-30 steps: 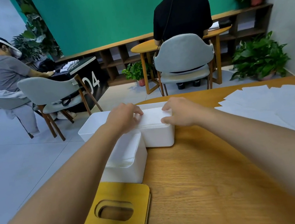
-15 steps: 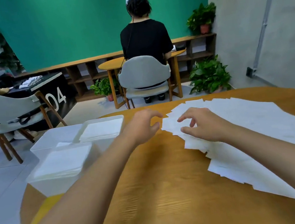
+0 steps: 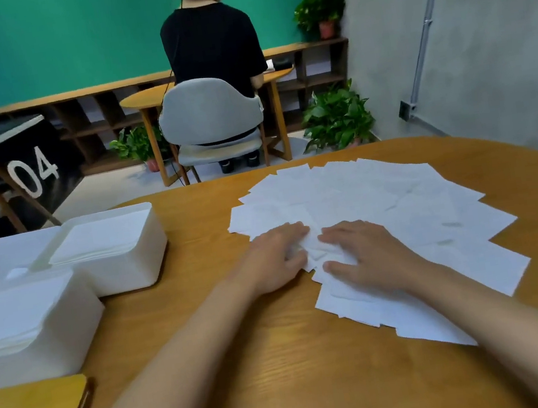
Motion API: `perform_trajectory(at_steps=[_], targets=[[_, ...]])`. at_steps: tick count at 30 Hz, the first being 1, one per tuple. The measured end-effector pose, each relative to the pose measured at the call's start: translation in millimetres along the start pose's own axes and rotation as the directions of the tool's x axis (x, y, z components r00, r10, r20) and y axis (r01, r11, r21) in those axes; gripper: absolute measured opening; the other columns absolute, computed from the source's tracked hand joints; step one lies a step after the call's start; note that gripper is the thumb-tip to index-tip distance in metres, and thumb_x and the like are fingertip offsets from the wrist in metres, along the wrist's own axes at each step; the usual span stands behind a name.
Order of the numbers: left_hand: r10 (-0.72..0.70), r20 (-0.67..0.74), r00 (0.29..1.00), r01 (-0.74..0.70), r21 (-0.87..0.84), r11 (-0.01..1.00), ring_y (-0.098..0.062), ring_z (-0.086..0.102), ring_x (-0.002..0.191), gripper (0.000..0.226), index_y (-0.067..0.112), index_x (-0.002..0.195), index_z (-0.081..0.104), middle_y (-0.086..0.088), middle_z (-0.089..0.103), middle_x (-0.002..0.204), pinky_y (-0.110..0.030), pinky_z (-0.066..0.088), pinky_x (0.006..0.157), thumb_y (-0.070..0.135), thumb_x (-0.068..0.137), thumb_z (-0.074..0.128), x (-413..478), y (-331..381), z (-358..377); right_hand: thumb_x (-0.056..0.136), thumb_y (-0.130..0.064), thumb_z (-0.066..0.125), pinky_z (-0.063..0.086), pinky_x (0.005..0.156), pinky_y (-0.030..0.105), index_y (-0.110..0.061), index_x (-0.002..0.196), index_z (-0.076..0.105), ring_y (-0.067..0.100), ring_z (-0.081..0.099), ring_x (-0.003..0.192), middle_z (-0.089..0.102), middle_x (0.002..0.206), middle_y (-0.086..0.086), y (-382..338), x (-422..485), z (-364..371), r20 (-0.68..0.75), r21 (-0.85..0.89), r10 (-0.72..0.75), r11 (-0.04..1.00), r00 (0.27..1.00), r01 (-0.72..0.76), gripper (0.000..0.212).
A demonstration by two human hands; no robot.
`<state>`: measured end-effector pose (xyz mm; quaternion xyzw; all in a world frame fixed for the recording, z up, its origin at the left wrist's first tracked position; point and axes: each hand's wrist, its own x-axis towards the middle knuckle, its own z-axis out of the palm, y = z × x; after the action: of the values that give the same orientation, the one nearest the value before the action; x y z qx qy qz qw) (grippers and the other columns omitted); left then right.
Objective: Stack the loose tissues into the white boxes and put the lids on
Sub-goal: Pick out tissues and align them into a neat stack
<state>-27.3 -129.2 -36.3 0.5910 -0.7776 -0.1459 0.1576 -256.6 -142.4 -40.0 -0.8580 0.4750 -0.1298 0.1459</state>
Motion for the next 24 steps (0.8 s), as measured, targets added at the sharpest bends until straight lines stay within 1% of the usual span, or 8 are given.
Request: perform_trajectory(at_steps=[4,9,12,14,16,20,22,24], targets=[[0.030,-0.062,0.998,-0.025,0.083,0.996,-0.013,0.051,0.136,0.051,0.031,0.147,0.057,0.012,0.059,0.148,-0.034,0.045,0.110,0.042,0.097,0.061,-17,-8,-13,0.095,-0.050,0.068,0.033,0.099,0.020,-0.034,0.133,0.067,0.009,0.053,0.126,0.062,0.136,-0.018,-10,10,4,-0.051,0.049,-0.061,0.997,0.997,0.063,0.041],[0.042,-0.119,0.992,-0.027,0.128,0.991,-0.010,0.058,0.117,0.045,0.035,0.133,0.066,0.014,0.068,0.124,-0.033,0.050,0.094,0.052,0.091,0.068,-37,-19,-24,0.091,-0.047,0.073,0.033,0.087,0.022,-0.034,0.120,0.072,0.009,0.059,0.111,0.067,0.120,-0.020,-29,18,15,-0.103,0.072,-0.103,0.991,0.989,0.110,0.032],[0.054,-0.173,0.983,-0.026,0.161,0.987,-0.012,0.063,0.108,0.041,0.037,0.126,0.069,0.013,0.071,0.112,-0.035,0.052,0.085,0.055,0.089,0.069,-49,-21,-26,0.083,-0.056,0.065,0.037,0.104,0.030,-0.033,0.118,0.074,0.010,0.062,0.108,0.070,0.115,-0.018,-39,21,17,-0.104,0.058,-0.151,0.986,0.983,0.158,0.043],[0.072,-0.194,0.978,-0.040,0.162,0.986,-0.010,0.064,0.103,0.037,0.037,0.123,0.071,0.014,0.071,0.108,-0.033,0.052,0.082,0.052,0.090,0.071,-56,-24,-27,0.080,-0.060,0.060,0.024,0.120,0.034,-0.036,0.120,0.072,0.005,0.059,0.113,0.069,0.117,-0.021,-46,23,16,-0.073,0.036,-0.177,0.983,0.981,0.180,0.048],[0.078,-0.192,0.978,-0.053,0.134,0.990,-0.008,0.064,0.100,0.032,0.037,0.120,0.073,0.015,0.071,0.106,-0.030,0.052,0.081,0.047,0.090,0.072,-63,-28,-28,0.077,-0.062,0.060,0.022,0.120,0.031,-0.038,0.119,0.072,0.003,0.059,0.113,0.069,0.116,-0.023,-51,26,14,-0.055,0.017,-0.202,0.979,0.978,0.203,0.049],[0.060,-0.196,0.979,-0.054,0.038,0.998,-0.002,0.059,0.100,0.032,0.034,0.120,0.074,0.018,0.069,0.109,-0.031,0.053,0.086,0.031,0.088,0.072,-73,-40,-25,0.075,-0.055,0.068,0.047,0.085,0.034,-0.033,0.107,0.076,0.007,0.064,0.093,0.069,0.100,-0.020,-56,24,24,-0.163,0.007,-0.225,0.973,0.961,0.229,0.040],[0.054,-0.207,0.977,-0.059,-0.017,0.998,0.001,0.057,0.104,0.032,0.033,0.119,0.074,0.022,0.069,0.111,-0.030,0.052,0.089,0.025,0.088,0.071,-80,-48,-23,0.078,-0.052,0.067,0.048,0.080,0.035,-0.029,0.106,0.077,0.010,0.064,0.089,0.067,0.098,-0.017,-55,17,36,-0.259,-0.001,-0.248,0.967,0.933,0.256,0.037],[0.044,-0.225,0.973,-0.059,-0.062,0.996,0.001,0.058,0.106,0.027,0.032,0.115,0.075,0.024,0.070,0.110,-0.031,0.053,0.091,0.023,0.090,0.072,-83,-53,-25,0.079,-0.054,0.065,0.046,0.085,0.036,-0.028,0.108,0.077,0.011,0.063,0.090,0.066,0.100,-0.016,-54,13,42,-0.301,-0.023,-0.268,0.962,0.915,0.274,0.040]])
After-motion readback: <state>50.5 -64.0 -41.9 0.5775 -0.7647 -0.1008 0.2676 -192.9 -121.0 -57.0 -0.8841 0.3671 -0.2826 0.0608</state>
